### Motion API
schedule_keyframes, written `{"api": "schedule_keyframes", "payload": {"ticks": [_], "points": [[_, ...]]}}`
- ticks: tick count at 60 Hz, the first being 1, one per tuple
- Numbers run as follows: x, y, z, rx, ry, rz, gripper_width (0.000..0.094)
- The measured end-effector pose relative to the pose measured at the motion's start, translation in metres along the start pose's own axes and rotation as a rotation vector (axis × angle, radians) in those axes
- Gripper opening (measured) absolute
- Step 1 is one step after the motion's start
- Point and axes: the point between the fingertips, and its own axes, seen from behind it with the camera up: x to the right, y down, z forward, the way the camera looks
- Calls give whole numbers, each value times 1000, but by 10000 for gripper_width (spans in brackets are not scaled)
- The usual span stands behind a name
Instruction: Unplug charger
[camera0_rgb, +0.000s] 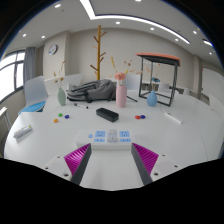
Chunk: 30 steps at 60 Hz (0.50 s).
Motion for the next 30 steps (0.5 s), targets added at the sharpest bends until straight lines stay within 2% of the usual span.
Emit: {"api": "schedule_keyframes", "payload": {"ticks": [30], "points": [[0,-14,103,-27,-30,27,823]]}}
